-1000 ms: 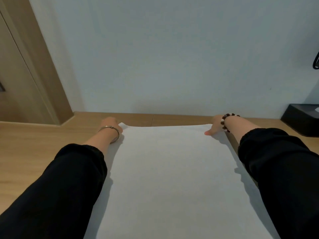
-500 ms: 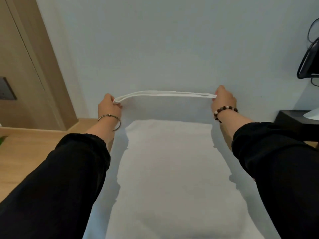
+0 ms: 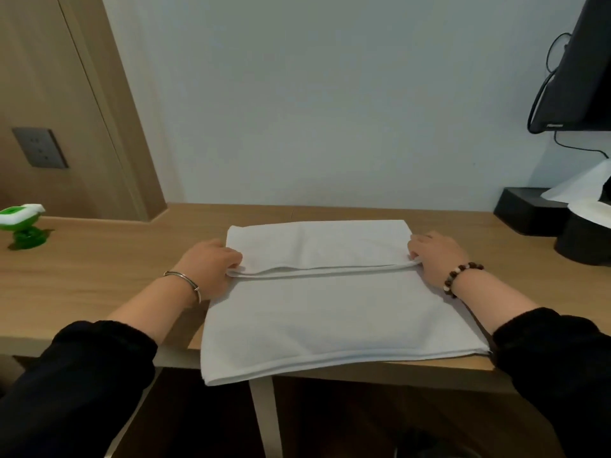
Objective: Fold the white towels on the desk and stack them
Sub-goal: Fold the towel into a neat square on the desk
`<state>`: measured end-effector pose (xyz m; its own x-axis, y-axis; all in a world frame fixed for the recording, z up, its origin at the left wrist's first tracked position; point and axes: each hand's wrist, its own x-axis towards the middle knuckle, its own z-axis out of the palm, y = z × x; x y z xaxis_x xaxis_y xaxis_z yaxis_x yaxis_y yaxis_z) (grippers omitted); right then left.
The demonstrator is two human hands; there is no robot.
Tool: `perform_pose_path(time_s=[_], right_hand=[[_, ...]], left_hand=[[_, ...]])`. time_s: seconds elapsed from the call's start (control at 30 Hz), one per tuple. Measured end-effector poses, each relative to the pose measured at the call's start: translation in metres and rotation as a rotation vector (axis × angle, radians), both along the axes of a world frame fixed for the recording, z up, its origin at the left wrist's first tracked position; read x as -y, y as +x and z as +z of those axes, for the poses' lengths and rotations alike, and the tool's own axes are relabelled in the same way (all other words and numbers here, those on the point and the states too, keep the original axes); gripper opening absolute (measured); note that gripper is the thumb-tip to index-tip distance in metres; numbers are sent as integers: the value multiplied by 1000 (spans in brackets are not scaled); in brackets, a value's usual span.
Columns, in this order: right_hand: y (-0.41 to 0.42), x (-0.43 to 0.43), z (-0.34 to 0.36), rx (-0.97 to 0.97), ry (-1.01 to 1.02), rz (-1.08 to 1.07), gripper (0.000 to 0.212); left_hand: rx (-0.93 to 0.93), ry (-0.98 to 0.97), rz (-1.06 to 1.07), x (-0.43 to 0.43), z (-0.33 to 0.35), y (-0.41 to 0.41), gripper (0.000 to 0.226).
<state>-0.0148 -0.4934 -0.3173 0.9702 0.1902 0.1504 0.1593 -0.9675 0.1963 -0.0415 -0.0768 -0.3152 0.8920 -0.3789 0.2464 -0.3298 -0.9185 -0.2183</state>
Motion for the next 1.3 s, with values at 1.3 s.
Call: perform_pose_path(time_s=[1.3], right_hand=[[-10, -34, -21, 83, 216, 97, 20]], left_hand=[[194, -234, -224, 40, -15, -18, 16]])
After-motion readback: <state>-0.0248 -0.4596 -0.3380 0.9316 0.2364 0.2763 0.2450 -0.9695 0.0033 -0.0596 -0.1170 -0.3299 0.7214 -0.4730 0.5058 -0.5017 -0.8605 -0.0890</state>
